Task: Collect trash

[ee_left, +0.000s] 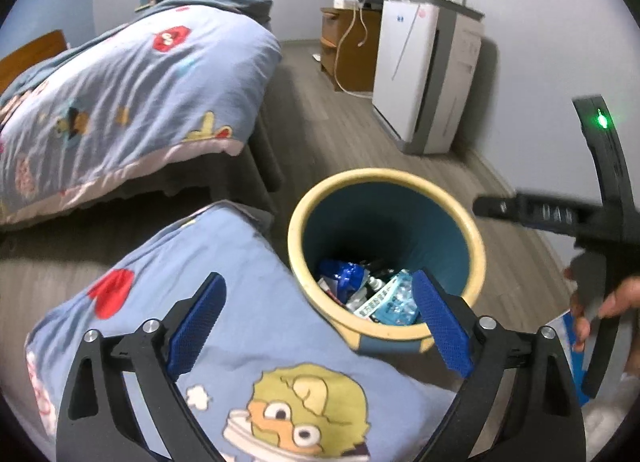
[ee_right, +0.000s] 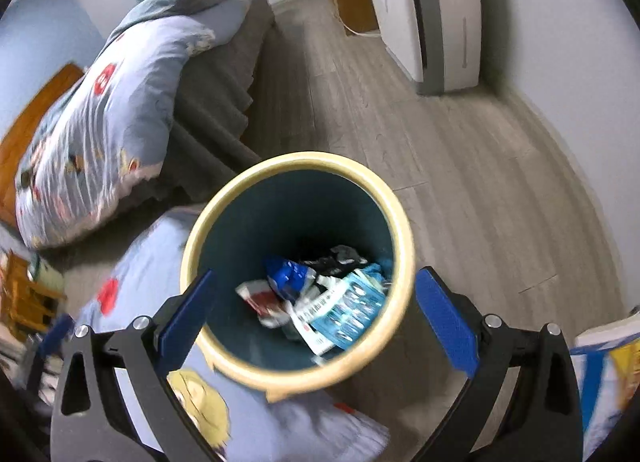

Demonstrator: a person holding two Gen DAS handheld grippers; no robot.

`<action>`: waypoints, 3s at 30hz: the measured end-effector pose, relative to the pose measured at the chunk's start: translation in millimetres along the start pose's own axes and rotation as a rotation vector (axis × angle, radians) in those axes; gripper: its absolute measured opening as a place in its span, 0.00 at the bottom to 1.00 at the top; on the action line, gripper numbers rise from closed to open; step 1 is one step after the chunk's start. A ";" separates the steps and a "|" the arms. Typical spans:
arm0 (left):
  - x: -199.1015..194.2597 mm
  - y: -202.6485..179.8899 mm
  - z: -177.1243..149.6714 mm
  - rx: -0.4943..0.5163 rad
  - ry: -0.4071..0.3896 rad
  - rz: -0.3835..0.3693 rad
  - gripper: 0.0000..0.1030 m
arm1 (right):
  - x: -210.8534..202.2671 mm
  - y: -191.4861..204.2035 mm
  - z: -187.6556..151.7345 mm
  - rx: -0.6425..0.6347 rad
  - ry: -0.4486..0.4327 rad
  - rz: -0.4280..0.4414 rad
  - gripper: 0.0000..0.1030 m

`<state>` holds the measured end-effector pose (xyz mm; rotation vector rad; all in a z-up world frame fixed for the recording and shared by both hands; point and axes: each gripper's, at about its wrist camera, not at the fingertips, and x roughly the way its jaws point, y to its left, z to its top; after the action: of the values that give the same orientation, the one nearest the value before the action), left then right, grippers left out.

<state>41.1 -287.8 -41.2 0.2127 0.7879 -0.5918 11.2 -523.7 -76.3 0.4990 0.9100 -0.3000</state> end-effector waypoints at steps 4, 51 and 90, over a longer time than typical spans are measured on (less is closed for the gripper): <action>-31.8 -7.4 0.9 -0.005 -0.020 0.003 0.95 | -34.1 6.7 -15.4 -0.076 -0.039 -0.010 0.94; -55.0 -26.4 -12.5 -0.004 -0.030 0.099 0.95 | -91.9 9.5 -47.2 -0.092 -0.105 -0.079 0.94; -53.9 -28.0 -11.9 -0.006 -0.029 0.104 0.95 | -91.9 14.2 -48.8 -0.097 -0.097 -0.086 0.94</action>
<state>-12.0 -283.5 -9.7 0.2372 0.7455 -0.4932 -69.0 -482.2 -22.7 0.3541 0.8487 -0.3532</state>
